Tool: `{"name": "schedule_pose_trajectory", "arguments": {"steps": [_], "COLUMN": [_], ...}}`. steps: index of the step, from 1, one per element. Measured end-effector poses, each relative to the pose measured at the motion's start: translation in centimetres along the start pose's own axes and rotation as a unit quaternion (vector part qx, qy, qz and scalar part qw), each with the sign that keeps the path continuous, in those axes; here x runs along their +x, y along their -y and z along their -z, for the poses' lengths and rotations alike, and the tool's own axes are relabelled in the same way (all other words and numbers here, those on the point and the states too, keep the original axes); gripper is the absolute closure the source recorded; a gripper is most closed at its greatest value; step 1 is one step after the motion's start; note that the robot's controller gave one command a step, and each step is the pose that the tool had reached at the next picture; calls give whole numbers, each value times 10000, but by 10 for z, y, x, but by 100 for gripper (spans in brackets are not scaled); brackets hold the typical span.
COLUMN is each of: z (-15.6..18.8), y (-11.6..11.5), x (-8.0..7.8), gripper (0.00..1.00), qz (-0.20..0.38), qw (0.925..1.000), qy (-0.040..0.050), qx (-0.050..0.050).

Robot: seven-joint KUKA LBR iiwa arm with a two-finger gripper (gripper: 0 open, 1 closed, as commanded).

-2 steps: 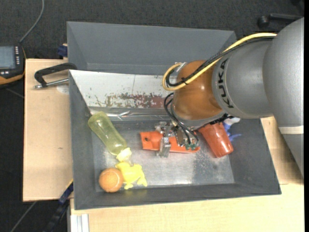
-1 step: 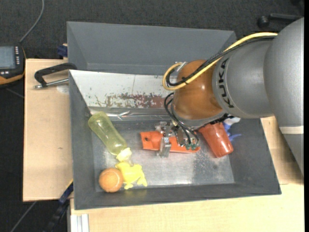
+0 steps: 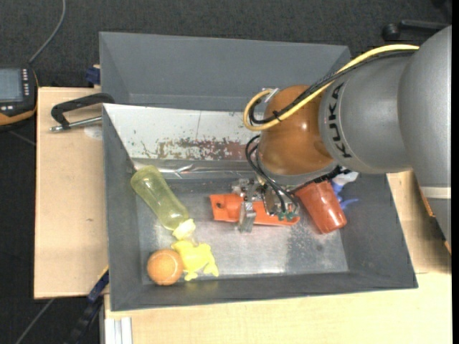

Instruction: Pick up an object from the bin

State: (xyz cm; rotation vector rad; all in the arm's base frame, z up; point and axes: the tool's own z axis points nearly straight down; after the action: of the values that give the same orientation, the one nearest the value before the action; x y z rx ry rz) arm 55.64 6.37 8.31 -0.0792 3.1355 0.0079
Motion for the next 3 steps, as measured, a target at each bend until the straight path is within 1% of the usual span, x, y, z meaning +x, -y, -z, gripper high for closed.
{"name": "schedule_pose_trajectory", "arguments": {"steps": [1, 2, 3], "z": [31, 51, 68], "y": [0, -1, -1], "x": [0, -2, -3], "gripper": [100, 100, 100], "qz": [0, -1, 1], "qw": [10000, 10000, 10000], "qy": [-8, 39, 47], "qx": [1, -3, -3]}}
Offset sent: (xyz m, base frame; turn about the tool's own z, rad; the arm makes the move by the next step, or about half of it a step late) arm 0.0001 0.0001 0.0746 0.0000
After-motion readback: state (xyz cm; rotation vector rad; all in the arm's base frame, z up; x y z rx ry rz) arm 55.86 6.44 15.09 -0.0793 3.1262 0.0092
